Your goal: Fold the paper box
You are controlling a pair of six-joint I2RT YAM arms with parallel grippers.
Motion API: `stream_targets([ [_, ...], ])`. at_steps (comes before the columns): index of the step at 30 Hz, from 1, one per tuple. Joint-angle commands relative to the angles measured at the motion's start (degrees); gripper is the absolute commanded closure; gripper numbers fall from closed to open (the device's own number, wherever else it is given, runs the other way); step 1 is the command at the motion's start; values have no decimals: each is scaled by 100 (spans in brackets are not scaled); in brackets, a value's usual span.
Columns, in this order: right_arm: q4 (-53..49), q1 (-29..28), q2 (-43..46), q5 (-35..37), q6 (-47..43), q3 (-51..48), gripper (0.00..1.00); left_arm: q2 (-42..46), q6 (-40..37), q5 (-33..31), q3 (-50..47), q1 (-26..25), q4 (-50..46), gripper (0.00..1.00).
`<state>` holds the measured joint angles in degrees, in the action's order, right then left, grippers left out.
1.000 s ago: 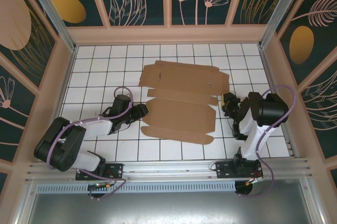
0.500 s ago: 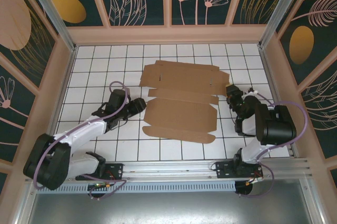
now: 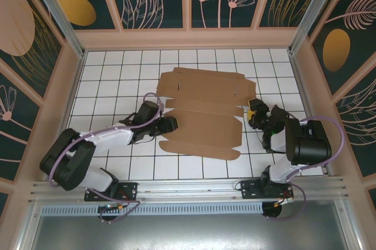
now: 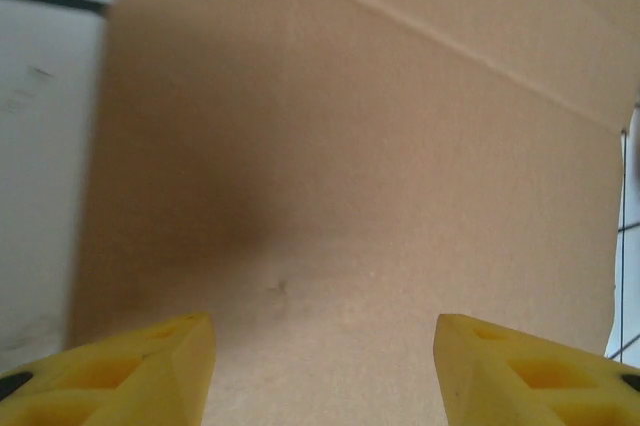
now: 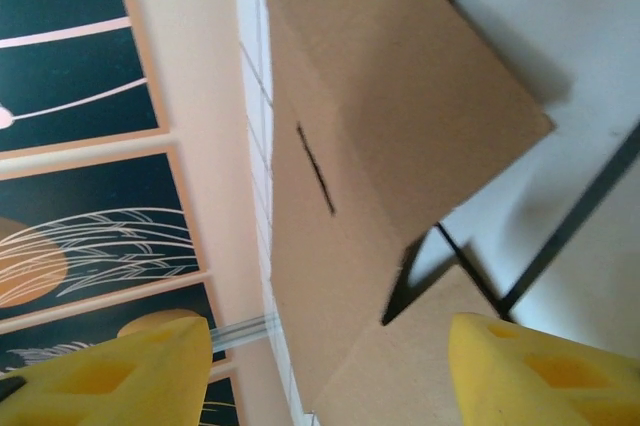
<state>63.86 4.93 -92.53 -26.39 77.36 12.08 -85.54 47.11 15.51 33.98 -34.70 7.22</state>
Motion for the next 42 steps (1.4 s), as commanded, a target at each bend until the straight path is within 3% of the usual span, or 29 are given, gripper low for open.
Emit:
stream_targets([
  [1, 384, -82, -492, -154, 355, 201, 33, -336, 86, 164, 21, 5, 472, 42],
  [8, 1146, -248, -1392, 29, 357, 561, 32, -673, -56, 7, -136, 11, 537, 43],
  [16, 708, -156, -1118, 956, -428, 688, 37, -842, -167, -204, -115, 7, 326, 46],
  [26, 1298, 151, -1646, 727, 250, 1174, 33, -898, -191, -391, -218, 8, 209, 47],
  [36, 2994, 448, -2340, 516, 824, 1277, 34, -1004, -244, -504, -262, 14, 174, 47],
  [42, 3390, 537, -2555, 228, 833, 1346, 37, -1077, -253, -496, -286, 8, 209, 48],
])
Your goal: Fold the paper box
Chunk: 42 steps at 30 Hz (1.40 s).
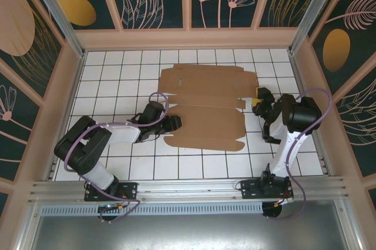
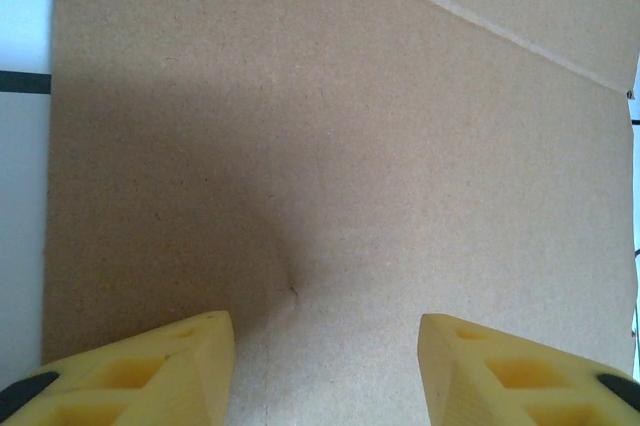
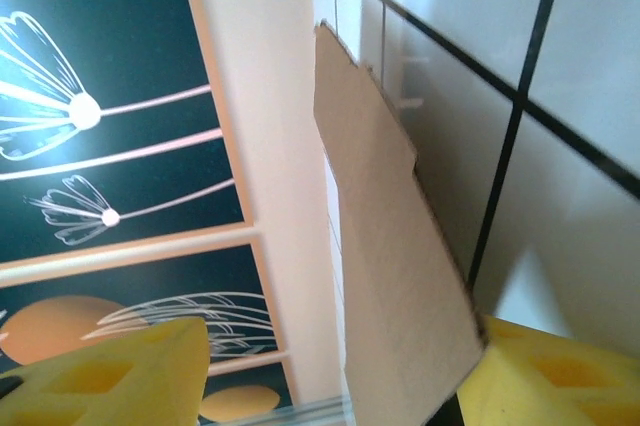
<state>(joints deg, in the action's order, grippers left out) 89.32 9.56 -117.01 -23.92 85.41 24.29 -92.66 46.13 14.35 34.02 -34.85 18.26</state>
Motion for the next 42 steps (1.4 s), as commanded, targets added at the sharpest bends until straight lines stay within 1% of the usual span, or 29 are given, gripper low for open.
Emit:
stream_targets([
  [1, 890, 91, -126, -85, 22, 152, 38, -369, -156, -389, -290, 23, -895, 48],
  [6, 897, 129, -92, -328, -79, 368, 43, -439, -155, -391, -330, 23, -846, 48],
  [10, 903, 92, -159, -533, -95, 567, 51, -485, -148, -398, -360, 22, -807, 48],
  [14, 872, 83, -137, -657, -246, 590, 66, -460, -157, -425, -361, 22, -815, 48],
  [17, 762, 88, -160, -746, -367, 614, 75, -446, -152, -433, -342, 22, -824, 48],
  [20, 528, 88, -163, -789, -618, 612, 76, -430, -147, -429, -339, 29, -824, 48],
  [23, -155, 86, -33, -794, -1176, 632, 76, -396, -144, -437, -339, 23, -842, 48],
  [24, -396, 75, 20, -815, -1366, 660, 75, -393, -148, -433, -338, 22, -841, 48],
  [27, -1098, 36, 180, -812, -1888, 760, 69, -384, -136, -429, -342, 27, -842, 48],
  [29, -1211, 20, 205, -792, -2010, 774, 68, -383, -140, -433, -352, 22, -842, 48],
  [32, -1151, 19, 127, -832, -1976, 811, 75, -383, -136, -416, -343, 22, -824, 48],
  [35, -1149, 2, 112, -827, -1975, 825, 87, -358, -127, -398, -328, 25, -832, 48],
  [37, -1174, 6, 226, -779, -2022, 790, 91, -244, -119, -437, -304, 26, -933, 47],
  [39, -1363, 14, 451, -700, -2104, 753, 92, -11, -108, -486, -244, 22, -1118, 43],
  [40, -1522, 25, 635, -655, -2178, 747, 91, 163, -104, -543, -188, 24, -1271, 39],
  [42, -2032, 44, 1130, -513, -2450, 789, 90, 574, -101, -686, -39, 27, -1642, 33],
])
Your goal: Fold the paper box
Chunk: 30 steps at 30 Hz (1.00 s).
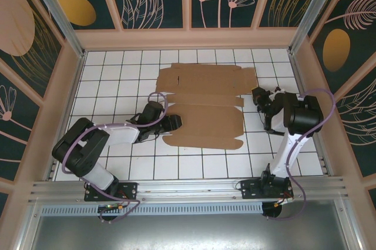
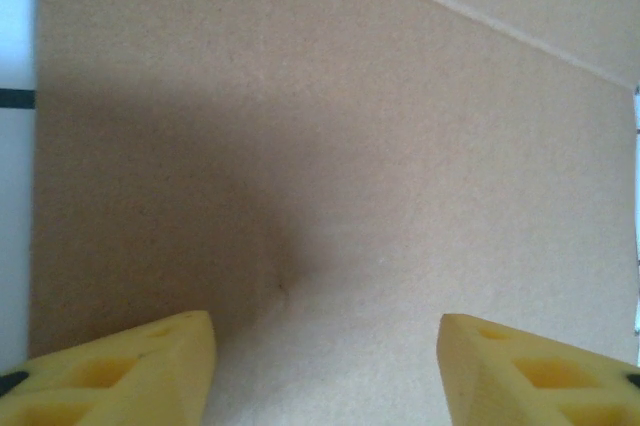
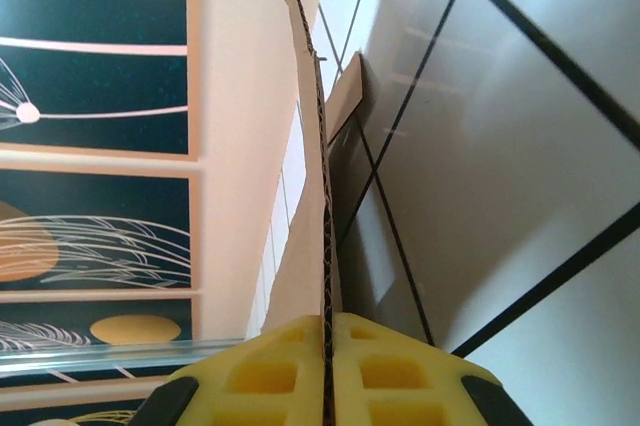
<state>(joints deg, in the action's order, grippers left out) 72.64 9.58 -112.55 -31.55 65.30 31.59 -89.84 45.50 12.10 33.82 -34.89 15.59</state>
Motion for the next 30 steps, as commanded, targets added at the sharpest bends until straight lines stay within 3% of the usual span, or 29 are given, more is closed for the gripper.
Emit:
stream_targets([
  [1, -740, 43, 985, 369, -631, 107, 90, 539, -47, -570, 88, 27, -1611, 30],
  [3, -1769, 31, 1656, 665, -1109, 335, 88, 1029, -113, -877, 344, 31, -2107, 25],
  [7, -4898, -172, 2888, 2098, -2853, 1704, 91, 1970, -460, -1814, 1067, 34, -3272, 19],
  [13, -7211, -529, 3340, 3306, -4629, 4545, 92, 2830, -911, -3148, 2068, 42, -4322, 14],
  [16, -7966, -1151, 3053, 3888, -5690, 6140, 91, 3061, -1019, -3524, 2415, 35, -4525, 13],
  [21, -8855, -2881, 2223, 5293, -7604, 8252, 90, 3270, -1074, -3802, 2652, 37, -4692, 12],
  [25, -8847, -4160, 1749, 6398, -8840, 8267, 90, 3458, -1008, -3864, 2656, 38, -4711, 12],
  [30, -7685, -5452, 1690, 7248, -9389, 6211, 88, 3698, -1012, -4096, 2789, 35, -4810, 12],
])
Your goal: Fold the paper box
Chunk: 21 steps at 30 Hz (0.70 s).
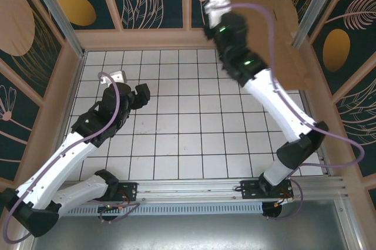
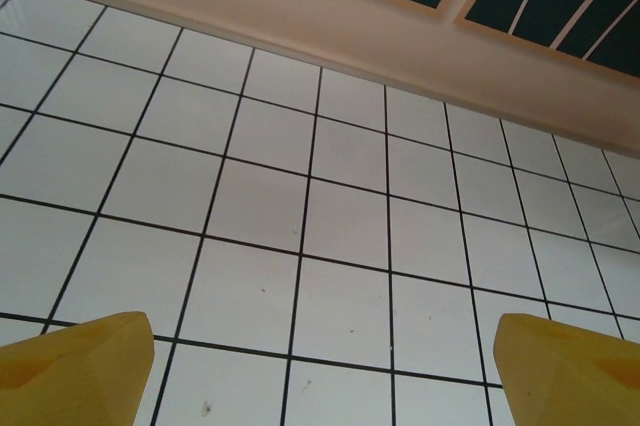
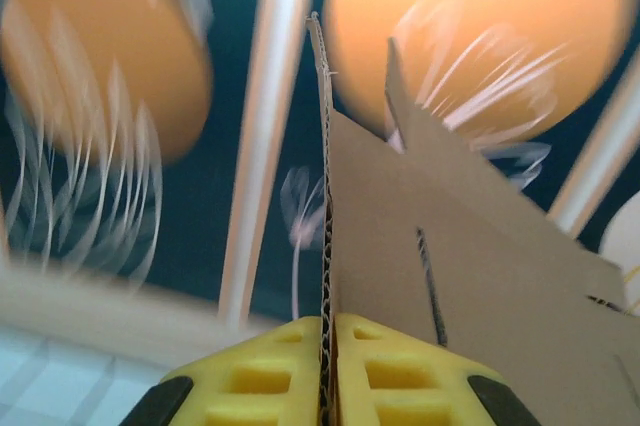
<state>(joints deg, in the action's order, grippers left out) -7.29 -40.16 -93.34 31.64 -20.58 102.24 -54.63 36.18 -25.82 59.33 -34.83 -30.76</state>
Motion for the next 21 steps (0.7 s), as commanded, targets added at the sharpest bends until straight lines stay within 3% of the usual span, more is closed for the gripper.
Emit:
stream_targets([
  [1, 519, -703, -271, 990, -720, -1282, 87, 233, -92, -358, 290, 31, -212, 12],
  [4, 791, -1260, -519, 947, 25, -2170, 87, 450, -103, -500, 384, 29, -231, 12],
  [6, 749, -1610, -823, 527, 673, -2457, 79, 601, -103, -531, 379, 29, -183, 12],
  [8, 689, -1940, -1239, -77, 1226, -2479, 46, 704, -124, -512, 352, 31, -99, 12],
  [10, 704, -2129, -1520, -540, 1637, -2390, 25, 732, -164, -459, 301, 30, 11, 12],
  [16, 1136, -1634, -811, -2364, 2529, -2586, 19, 572, -213, -179, 92, 33, 219, 11],
  [18, 1229, -1236, -493, -2905, 2901, -2829, 22, 475, -220, 124, -51, 33, 350, 11],
  [21, 1133, -583, -167, -2906, 3560, -3328, 37, 240, -142, 683, -295, 25, 537, 12],
])
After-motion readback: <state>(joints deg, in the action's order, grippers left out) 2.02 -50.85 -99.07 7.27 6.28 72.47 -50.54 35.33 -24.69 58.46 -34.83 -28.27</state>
